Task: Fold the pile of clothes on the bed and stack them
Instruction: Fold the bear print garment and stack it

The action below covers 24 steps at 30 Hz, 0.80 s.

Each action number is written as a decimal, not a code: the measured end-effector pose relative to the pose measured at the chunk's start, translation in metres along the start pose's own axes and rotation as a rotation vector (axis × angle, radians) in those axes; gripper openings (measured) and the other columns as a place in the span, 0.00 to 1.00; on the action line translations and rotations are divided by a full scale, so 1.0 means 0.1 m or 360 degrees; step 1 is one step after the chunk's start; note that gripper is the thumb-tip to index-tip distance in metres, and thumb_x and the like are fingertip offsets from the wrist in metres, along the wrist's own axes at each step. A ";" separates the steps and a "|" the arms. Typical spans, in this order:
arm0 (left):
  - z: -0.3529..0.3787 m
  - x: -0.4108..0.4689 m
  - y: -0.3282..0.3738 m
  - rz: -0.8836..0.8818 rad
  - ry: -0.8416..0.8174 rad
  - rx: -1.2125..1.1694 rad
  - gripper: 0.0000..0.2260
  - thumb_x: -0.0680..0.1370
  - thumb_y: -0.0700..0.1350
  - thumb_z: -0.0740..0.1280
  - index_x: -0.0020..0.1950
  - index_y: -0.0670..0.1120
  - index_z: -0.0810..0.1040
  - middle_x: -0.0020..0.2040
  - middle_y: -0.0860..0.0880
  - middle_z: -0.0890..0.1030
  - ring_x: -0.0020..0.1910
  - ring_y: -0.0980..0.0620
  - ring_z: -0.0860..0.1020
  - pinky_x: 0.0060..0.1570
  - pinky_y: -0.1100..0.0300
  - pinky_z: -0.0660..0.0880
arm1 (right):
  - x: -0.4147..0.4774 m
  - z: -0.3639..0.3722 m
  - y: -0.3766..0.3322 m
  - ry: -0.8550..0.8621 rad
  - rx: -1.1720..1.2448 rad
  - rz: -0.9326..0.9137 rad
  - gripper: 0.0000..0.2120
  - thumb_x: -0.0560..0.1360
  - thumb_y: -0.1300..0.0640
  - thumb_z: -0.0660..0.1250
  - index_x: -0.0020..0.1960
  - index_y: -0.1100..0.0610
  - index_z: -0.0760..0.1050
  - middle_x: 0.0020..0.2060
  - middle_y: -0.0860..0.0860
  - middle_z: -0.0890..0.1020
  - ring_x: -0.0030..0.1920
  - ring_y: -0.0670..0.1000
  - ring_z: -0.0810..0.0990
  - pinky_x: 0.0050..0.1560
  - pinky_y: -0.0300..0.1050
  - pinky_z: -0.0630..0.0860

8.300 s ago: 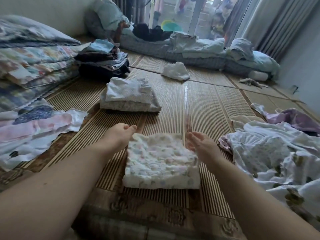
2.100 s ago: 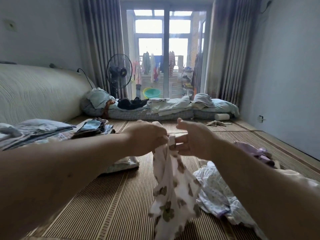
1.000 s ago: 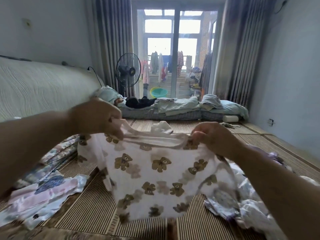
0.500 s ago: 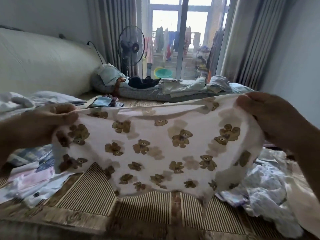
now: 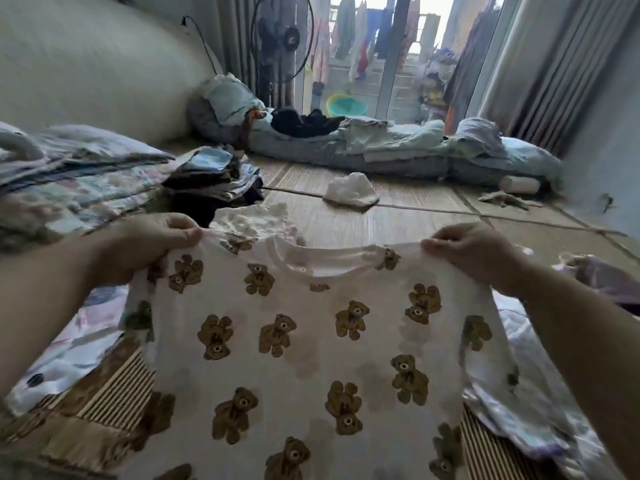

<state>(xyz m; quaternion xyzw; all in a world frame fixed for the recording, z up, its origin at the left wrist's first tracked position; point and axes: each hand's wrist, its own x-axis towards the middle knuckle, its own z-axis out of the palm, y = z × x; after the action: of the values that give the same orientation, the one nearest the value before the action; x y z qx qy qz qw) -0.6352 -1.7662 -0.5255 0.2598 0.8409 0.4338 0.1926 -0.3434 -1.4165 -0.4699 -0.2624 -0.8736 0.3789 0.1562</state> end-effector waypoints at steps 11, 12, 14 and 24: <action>0.96 0.92 -0.80 -0.0362 0.0164 0.0627 0.20 0.76 0.60 0.65 0.59 0.47 0.79 0.57 0.44 0.80 0.52 0.44 0.76 0.46 0.57 0.68 | 1.13 1.37 1.05 -0.0307 -0.0774 0.0278 0.19 0.76 0.38 0.61 0.35 0.51 0.73 0.31 0.48 0.78 0.32 0.47 0.76 0.28 0.39 0.66; 0.91 0.92 -0.86 -0.0393 0.0069 0.0624 0.22 0.74 0.63 0.65 0.58 0.48 0.79 0.56 0.46 0.81 0.52 0.46 0.77 0.47 0.58 0.69 | 1.12 1.36 1.12 -0.0383 -0.0827 0.0314 0.22 0.74 0.35 0.60 0.36 0.52 0.74 0.33 0.50 0.80 0.33 0.49 0.78 0.29 0.40 0.68; 0.72 0.87 -0.95 -0.0465 -0.0176 0.0346 0.25 0.68 0.68 0.68 0.53 0.50 0.81 0.49 0.50 0.84 0.48 0.50 0.81 0.46 0.58 0.75 | 1.05 1.26 1.25 -0.0500 -0.0864 0.0359 0.23 0.70 0.31 0.61 0.37 0.51 0.77 0.38 0.55 0.83 0.39 0.54 0.82 0.35 0.43 0.75; 0.28 0.28 -1.08 -0.0506 -0.0677 0.0722 0.10 0.57 0.48 0.76 0.34 0.46 0.82 0.30 0.48 0.82 0.28 0.54 0.79 0.28 0.64 0.73 | 0.33 0.86 1.35 -0.0460 -0.0686 0.0561 0.11 0.70 0.52 0.73 0.34 0.57 0.77 0.27 0.50 0.77 0.29 0.48 0.75 0.31 0.40 0.68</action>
<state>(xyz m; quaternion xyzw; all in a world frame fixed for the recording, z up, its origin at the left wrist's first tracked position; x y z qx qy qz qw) -0.6708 -1.7844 -0.6332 0.2463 0.8869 0.1366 0.3661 -0.3651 -1.3696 -0.6254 -0.3803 -0.8880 0.2396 -0.0969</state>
